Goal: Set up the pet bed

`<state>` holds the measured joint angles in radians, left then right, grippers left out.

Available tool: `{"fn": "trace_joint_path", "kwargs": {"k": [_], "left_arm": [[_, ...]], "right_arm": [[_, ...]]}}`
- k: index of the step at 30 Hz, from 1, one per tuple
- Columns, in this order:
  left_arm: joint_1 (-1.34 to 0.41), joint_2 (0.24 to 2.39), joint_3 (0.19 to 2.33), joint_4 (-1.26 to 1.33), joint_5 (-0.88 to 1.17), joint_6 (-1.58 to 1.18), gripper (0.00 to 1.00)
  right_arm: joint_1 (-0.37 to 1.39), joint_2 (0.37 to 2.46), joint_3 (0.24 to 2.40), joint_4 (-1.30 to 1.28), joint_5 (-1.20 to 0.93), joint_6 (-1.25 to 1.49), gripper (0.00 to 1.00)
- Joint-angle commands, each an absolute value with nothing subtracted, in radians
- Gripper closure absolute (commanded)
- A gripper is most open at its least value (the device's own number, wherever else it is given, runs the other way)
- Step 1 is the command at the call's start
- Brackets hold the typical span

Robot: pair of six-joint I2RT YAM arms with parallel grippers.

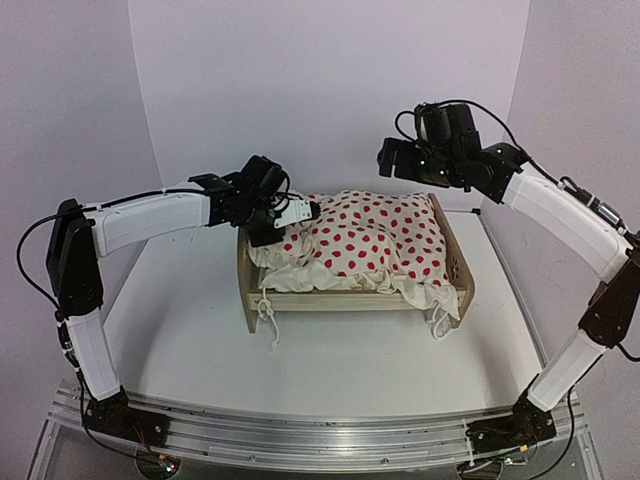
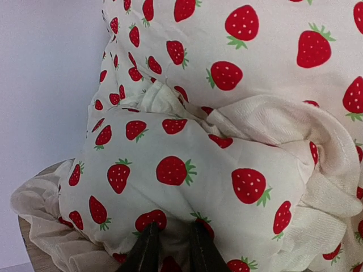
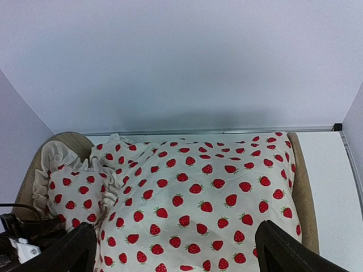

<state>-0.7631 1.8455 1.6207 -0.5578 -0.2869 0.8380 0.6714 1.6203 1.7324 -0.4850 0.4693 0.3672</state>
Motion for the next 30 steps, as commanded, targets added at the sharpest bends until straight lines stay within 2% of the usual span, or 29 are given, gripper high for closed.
{"fn": "trace_joint_path", "kwargs": {"k": [1,7,13,17,22,27,30], "left_arm": [[-0.749,1.841,1.747,-0.664,-0.243,0.755,0.71],[-0.748,1.717,1.776,-0.489,-0.143,0.690,0.38],[-0.682,1.629,1.821,-0.415,-0.180,0.587,0.27],[-0.446,1.593,1.810,-0.434,-0.142,0.444,0.25],[-0.184,1.519,1.579,-0.421,-0.029,0.287,0.24],[-0.017,1.448,1.299,-0.407,0.108,0.145,0.25],[0.027,1.401,1.144,-0.356,0.177,0.139,0.24]], "right_arm": [[0.568,1.594,1.683,-0.458,0.377,0.364,0.02],[0.415,1.546,1.603,-0.460,0.294,0.358,0.02],[0.228,1.544,1.568,-0.480,0.073,0.363,0.02],[0.038,1.558,1.528,-0.481,-0.039,0.361,0.02],[-0.122,1.599,1.467,-0.448,-0.068,0.251,0.02],[-0.186,1.487,1.187,-0.175,-0.041,0.135,0.02],[-0.231,1.439,1.056,-0.108,-0.076,0.123,0.02]]}}
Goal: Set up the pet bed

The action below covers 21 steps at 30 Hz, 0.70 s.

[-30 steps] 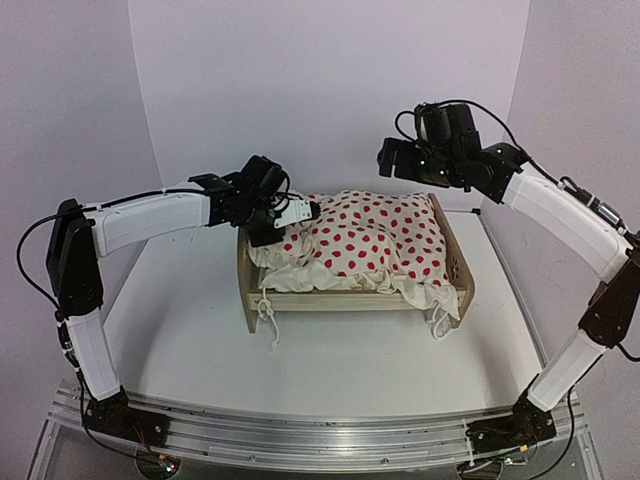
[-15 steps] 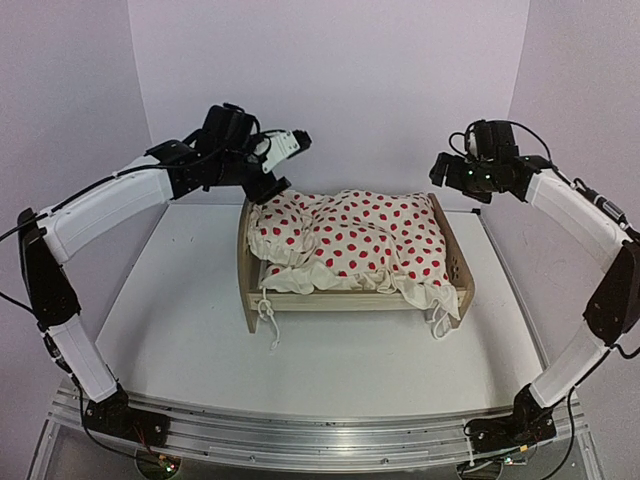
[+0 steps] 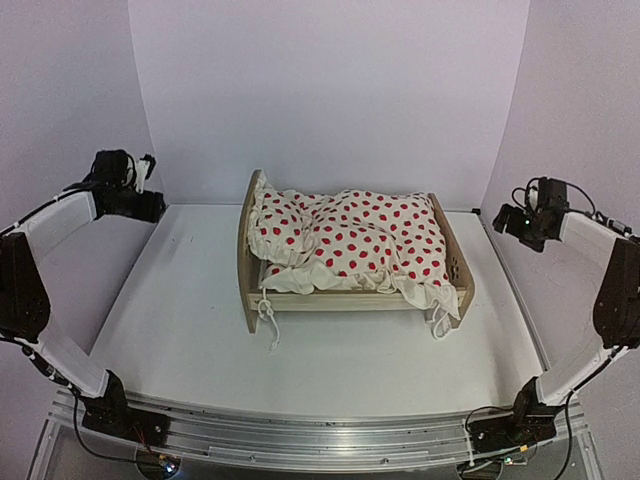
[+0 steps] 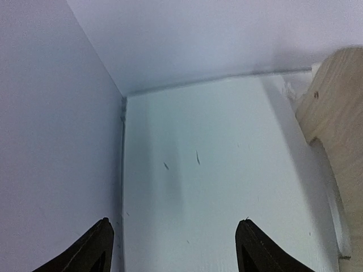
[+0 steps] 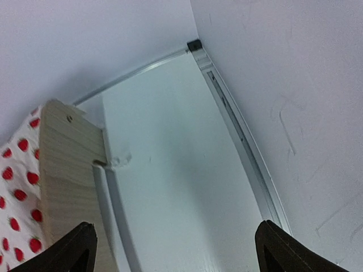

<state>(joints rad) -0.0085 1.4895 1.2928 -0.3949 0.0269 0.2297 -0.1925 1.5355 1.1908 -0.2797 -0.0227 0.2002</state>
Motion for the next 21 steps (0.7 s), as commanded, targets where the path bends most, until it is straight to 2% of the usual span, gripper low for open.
{"fn": "trace_joint_path", "kwargs": {"k": [1,3,6,10,14,18,21], "left_arm": [[0.030,1.386,1.096,-0.330,0.193,0.147,0.23],[0.035,1.357,0.975,-0.226,0.250,0.149,0.20],[0.034,1.364,0.852,-0.038,0.314,0.078,0.02],[0.034,1.412,0.707,0.276,0.107,-0.220,0.01],[0.034,1.388,0.565,0.515,0.017,-0.253,0.00],[0.034,1.363,0.477,0.611,0.010,-0.251,0.01],[0.034,1.347,0.474,0.562,-0.021,-0.286,0.01]], "right_arm": [[-0.245,1.428,1.016,-0.082,-0.091,0.118,0.02],[-0.262,1.399,0.905,0.012,-0.114,0.101,0.02],[-0.274,1.331,0.699,0.240,-0.095,0.089,0.02],[-0.274,1.284,0.529,0.476,-0.081,0.059,0.02],[-0.274,1.298,0.463,0.516,-0.090,0.061,0.02],[-0.274,1.321,0.406,0.588,-0.098,0.110,0.02],[-0.274,1.353,0.390,0.625,-0.102,0.138,0.02]]}}
